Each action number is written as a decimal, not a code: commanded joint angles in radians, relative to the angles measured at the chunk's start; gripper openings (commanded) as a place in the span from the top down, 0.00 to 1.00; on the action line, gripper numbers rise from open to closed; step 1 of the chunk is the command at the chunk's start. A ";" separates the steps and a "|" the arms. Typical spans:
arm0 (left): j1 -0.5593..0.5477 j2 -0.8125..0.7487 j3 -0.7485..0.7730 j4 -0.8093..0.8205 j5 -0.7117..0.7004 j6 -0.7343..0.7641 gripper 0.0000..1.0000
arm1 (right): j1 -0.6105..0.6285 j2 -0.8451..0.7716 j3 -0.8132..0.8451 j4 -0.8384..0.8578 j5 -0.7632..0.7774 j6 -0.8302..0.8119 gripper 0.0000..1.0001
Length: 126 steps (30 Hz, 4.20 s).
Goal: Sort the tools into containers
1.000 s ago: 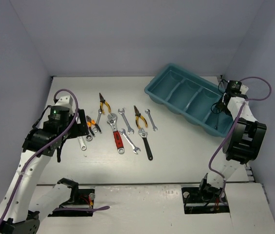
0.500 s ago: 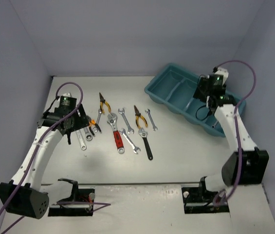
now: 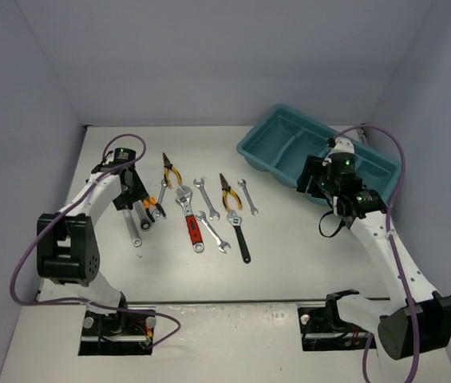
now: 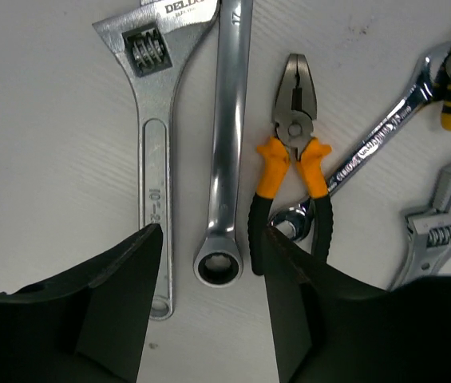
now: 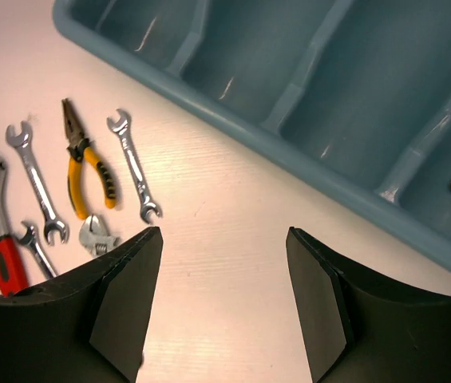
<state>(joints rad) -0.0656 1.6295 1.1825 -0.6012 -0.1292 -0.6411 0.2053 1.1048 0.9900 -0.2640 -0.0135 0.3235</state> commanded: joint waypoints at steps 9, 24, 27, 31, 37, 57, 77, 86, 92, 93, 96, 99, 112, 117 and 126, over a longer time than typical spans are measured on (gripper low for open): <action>0.032 0.196 0.162 0.124 0.008 0.050 0.52 | 0.008 -0.131 -0.071 0.035 -0.143 0.019 0.36; 0.061 0.194 0.083 0.150 0.014 0.078 0.62 | 0.009 -0.149 -0.110 0.032 -0.138 0.038 0.34; 0.061 0.153 0.057 0.174 0.017 0.093 0.62 | 0.009 -0.145 -0.111 0.032 -0.136 0.038 0.33; 0.084 0.171 0.062 0.158 0.032 0.103 0.62 | 0.009 -0.137 -0.113 0.032 -0.135 0.039 0.33; 0.110 0.225 0.055 0.146 0.052 0.093 0.65 | 0.009 -0.145 -0.115 0.032 -0.135 0.046 0.33; 0.103 0.303 0.099 0.110 0.115 0.112 1.00 | 0.044 -0.111 -0.096 0.035 -0.228 0.035 0.36; 0.092 0.084 0.045 0.049 0.129 0.110 1.00 | 0.316 0.185 0.078 0.253 -0.322 0.130 0.37; 0.066 0.014 0.045 0.013 0.185 0.134 1.00 | 0.398 0.322 0.142 0.359 -0.355 0.153 0.38; 0.000 -0.025 0.044 0.000 0.209 0.136 1.00 | 0.425 0.396 0.172 0.408 -0.386 0.167 0.38; -0.018 -0.033 0.049 -0.006 0.210 0.137 1.00 | 0.428 0.406 0.178 0.419 -0.391 0.173 0.38; -0.067 -0.050 0.058 -0.022 0.219 0.139 1.00 | 0.441 0.441 0.196 0.445 -0.395 0.179 0.38; -0.120 -0.072 0.066 -0.032 0.240 0.136 1.00 | 0.449 0.465 0.212 0.470 -0.400 0.190 0.39; -0.244 -0.169 0.088 -0.055 0.298 0.095 1.00 | 0.451 0.573 0.194 0.758 -0.490 0.318 0.40; -0.268 -0.193 0.091 -0.058 0.308 0.077 1.00 | 0.461 0.620 0.238 0.803 -0.502 0.351 0.41; -0.310 -0.233 0.102 -0.057 0.312 0.055 1.00 | 0.482 0.730 0.291 0.880 -0.529 0.401 0.42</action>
<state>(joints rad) -0.3578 1.4702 1.2061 -0.6846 0.1666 -0.5583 0.6746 1.8214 1.2151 0.4751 -0.5054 0.6906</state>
